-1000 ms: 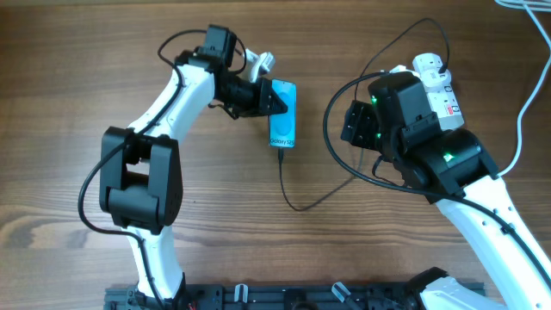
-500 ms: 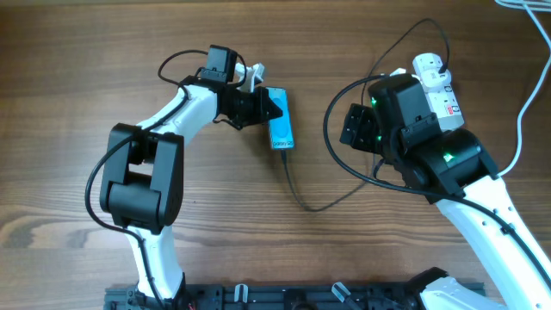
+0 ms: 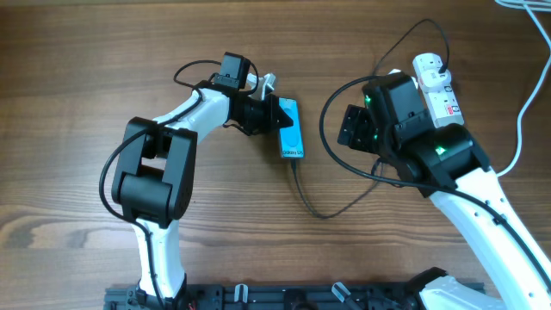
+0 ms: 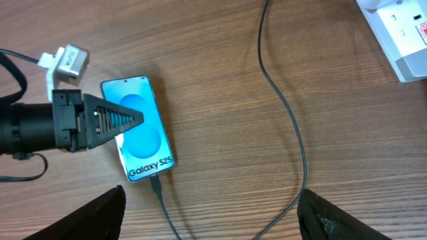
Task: Plug charger to phone and switch on socket
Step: 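Release the phone and move the right gripper to the white power strip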
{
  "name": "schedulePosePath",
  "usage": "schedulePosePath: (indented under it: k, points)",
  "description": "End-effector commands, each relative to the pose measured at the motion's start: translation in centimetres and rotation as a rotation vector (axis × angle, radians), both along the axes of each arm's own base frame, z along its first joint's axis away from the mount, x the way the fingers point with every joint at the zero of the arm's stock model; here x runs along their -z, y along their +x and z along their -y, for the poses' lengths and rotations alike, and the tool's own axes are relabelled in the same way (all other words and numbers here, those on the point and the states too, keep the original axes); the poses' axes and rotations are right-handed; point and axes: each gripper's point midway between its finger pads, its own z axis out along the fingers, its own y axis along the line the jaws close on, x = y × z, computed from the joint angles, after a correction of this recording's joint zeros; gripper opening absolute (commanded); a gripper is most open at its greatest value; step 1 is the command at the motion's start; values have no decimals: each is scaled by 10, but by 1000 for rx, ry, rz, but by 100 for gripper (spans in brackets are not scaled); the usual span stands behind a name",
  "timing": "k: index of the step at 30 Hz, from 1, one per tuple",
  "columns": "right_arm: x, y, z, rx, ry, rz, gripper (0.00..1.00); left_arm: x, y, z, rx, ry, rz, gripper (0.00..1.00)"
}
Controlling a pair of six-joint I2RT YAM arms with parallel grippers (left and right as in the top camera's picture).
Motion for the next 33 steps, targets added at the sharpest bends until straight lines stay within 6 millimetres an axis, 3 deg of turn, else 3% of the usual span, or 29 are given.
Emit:
schedulePosePath:
  k: [1,8,12,22,26,29,30,33]
  points:
    - [4,2,-2,-3,0,-19,83,9,4,-6,-20,49,11,13]
    - [5,2,-3,-4,2,-22,83,21,11,-19,-51,151,44,14]
    - [5,2,-3,-6,5,-24,84,24,12,-23,-49,179,57,30]
    - [5,2,-4,-8,6,-25,84,34,15,-40,-80,286,67,32]
    - [5,1,-4,-33,-10,-23,84,34,13,-46,-60,295,69,40]
    - [5,1,-4,-58,-19,-25,92,25,12,-58,-72,301,63,79]
    - [3,2,-5,-75,-14,-24,93,18,14,-63,-82,301,66,99]
    - [-7,6,0,-102,23,-21,95,-15,19,-77,-96,293,130,100]
